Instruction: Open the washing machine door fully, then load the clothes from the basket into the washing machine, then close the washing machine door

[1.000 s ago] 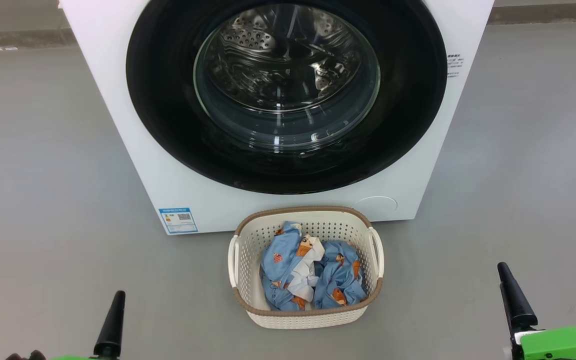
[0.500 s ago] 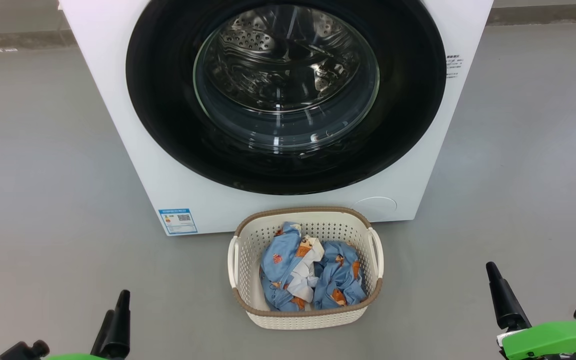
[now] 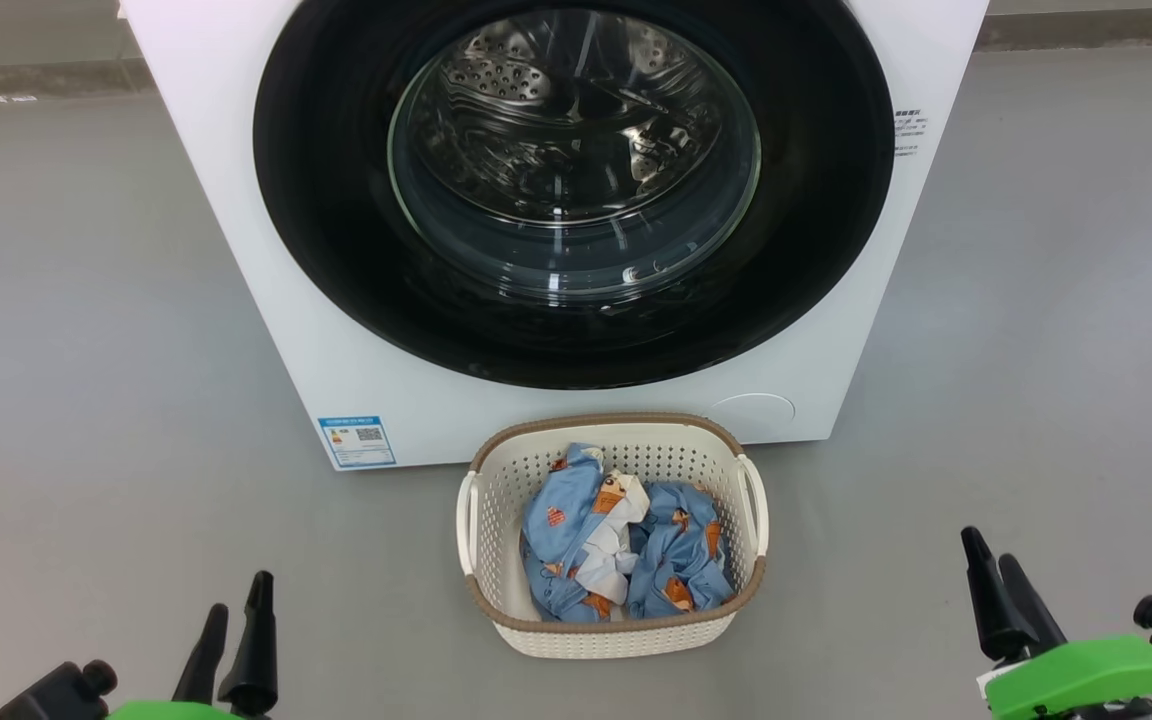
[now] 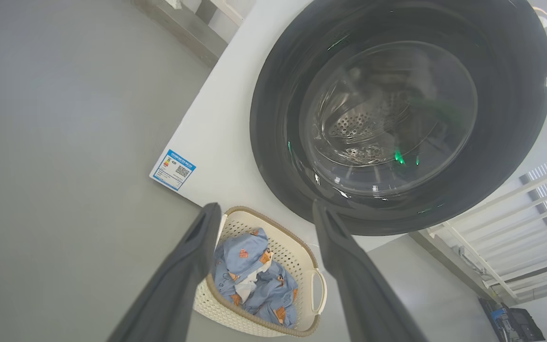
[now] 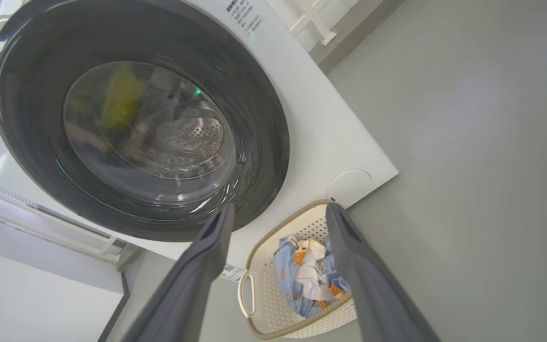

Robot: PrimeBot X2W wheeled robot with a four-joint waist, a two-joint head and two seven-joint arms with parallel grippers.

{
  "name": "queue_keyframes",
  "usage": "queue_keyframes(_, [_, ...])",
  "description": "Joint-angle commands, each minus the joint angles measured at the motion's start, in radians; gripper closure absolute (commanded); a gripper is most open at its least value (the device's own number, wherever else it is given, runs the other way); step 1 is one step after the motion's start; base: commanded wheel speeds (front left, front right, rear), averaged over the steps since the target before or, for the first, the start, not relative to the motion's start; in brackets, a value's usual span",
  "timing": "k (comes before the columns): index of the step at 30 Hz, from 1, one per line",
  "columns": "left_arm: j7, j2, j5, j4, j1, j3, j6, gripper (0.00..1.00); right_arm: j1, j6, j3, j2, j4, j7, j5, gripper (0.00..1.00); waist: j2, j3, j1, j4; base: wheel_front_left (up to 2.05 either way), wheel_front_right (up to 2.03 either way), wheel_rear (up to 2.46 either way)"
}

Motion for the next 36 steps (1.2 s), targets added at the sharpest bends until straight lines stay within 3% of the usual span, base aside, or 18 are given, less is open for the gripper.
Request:
queue_keyframes(1, [-0.013,0.021,0.038,-0.032,-0.044,0.017,-0.002,0.00,-0.054,0.001,0.020,-0.017,-0.020,-0.015,-0.034,0.00,0.0000,0.000,-0.0001,0.000,0.00,0.00,0.00])
queue_keyframes(36, [-0.103,0.036,0.460,-0.074,-0.049,0.015,-0.003,0.00,-0.072,0.001,0.048,-0.049,0.009,-0.109,-0.404,0.00,0.0000,0.000,-0.0001,-0.003,0.00,0.00,0.00])
